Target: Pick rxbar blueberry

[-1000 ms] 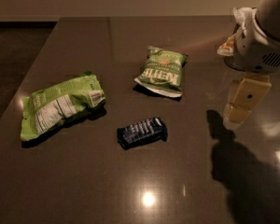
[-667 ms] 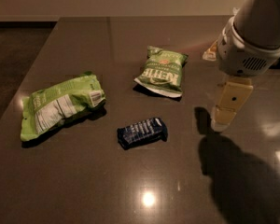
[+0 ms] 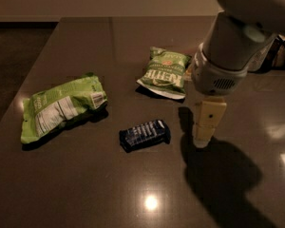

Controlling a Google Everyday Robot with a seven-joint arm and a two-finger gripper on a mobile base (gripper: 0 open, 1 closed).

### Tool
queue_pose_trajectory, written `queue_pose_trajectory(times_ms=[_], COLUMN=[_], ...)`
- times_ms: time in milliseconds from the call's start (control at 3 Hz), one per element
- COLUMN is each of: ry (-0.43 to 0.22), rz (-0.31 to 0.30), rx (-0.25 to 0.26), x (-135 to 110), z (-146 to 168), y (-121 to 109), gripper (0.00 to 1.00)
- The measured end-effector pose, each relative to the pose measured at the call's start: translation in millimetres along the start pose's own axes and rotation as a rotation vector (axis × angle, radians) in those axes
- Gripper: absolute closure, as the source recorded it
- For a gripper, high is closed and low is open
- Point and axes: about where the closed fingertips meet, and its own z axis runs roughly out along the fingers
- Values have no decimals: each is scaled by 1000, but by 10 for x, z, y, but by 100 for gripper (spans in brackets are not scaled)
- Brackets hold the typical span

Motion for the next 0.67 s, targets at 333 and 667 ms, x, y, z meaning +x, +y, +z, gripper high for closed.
queue_pose_trajectory(times_ms=[333, 667], ry=[6, 0], rz=[-28, -55], rx=[-41, -79], x=[-123, -276], z=[232, 417], y=[107, 198], gripper=[0, 0])
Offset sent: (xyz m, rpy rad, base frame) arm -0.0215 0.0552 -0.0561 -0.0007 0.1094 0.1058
